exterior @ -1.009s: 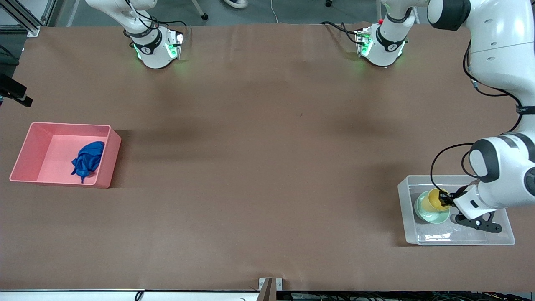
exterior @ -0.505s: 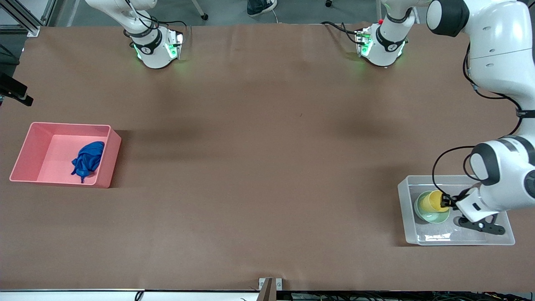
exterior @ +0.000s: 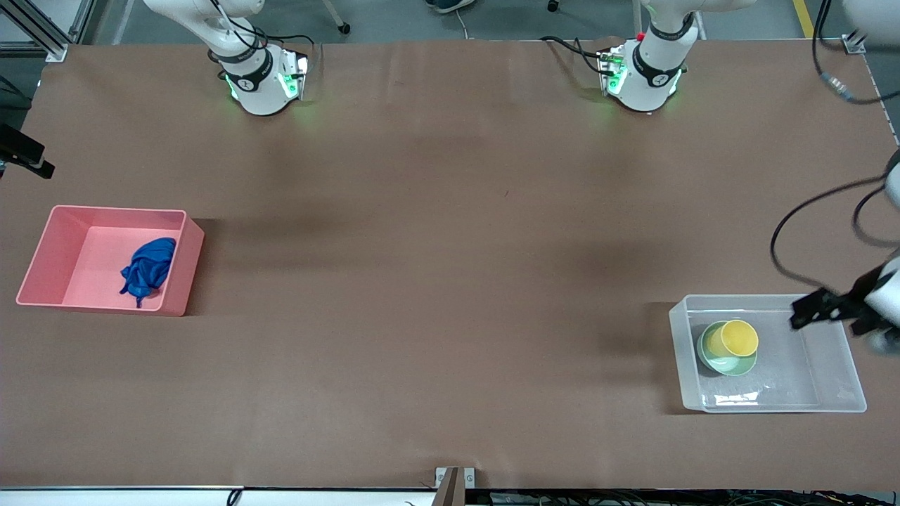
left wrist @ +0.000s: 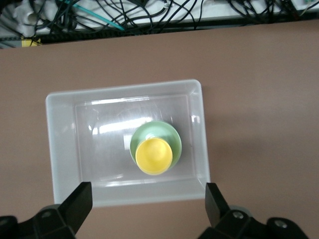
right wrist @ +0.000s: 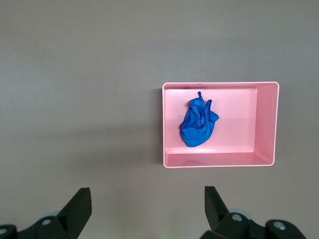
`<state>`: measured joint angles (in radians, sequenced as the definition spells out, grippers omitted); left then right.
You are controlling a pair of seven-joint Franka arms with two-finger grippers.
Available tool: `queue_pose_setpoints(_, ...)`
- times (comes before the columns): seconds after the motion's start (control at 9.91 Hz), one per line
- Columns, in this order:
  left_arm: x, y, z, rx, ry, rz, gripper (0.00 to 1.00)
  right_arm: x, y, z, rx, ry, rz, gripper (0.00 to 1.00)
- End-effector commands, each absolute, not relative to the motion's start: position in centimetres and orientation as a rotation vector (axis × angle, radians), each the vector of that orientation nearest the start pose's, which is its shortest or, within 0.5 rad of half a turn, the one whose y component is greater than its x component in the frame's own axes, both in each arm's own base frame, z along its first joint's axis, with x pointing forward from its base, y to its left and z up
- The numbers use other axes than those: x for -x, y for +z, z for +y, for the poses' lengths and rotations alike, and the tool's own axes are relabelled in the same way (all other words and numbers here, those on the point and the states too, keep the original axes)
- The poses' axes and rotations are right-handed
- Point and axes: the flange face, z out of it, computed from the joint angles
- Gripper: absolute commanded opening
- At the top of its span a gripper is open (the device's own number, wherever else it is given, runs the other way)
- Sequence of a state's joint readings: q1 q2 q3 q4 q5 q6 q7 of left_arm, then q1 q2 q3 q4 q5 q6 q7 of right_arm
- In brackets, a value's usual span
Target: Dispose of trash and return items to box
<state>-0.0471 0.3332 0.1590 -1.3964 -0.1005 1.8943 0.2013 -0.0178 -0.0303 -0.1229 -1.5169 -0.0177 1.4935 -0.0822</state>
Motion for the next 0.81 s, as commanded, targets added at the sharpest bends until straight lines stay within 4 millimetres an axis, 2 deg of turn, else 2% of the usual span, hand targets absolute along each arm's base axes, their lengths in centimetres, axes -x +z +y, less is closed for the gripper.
queue_pose_setpoints(0.0, -63.2, 56.9, 3.5, 3.181, -0.176, 0.039, 1.00, -53.2, 66.2, -8.0, 3.150, -0.022, 0.113, 1.00)
queue_pose_setpoints(0.1, -61.4, 59.3, 2.8, 3.170, -0.147, 0.045, 1.00, -53.2, 66.1, -8.0, 3.148, -0.018, 0.115, 1.00)
queue_pose_setpoints(0.2, -60.4, 60.8, 2.2, 3.165, -0.128, 0.067, 1.00, -53.2, 66.2, -8.0, 3.148, -0.025, 0.115, 1.00)
queue_pose_setpoints(0.4, -58.9, 64.0, 2.3, 3.168, -0.119, 0.060, 1.00, -53.2, 66.2, -8.1, 3.148, -0.025, 0.117, 1.00)
queue_pose_setpoints(0.61, -57.8, 65.1, 2.3, 3.173, -0.073, 0.061, 1.00, -53.2, 66.2, -8.1, 3.148, -0.025, 0.117, 1.00)
queue_pose_setpoints(0.71, -56.4, 66.2, 2.3, 3.175, -0.060, 0.057, 1.00, -53.2, 66.2, -8.4, 3.146, -0.027, 0.127, 1.00)
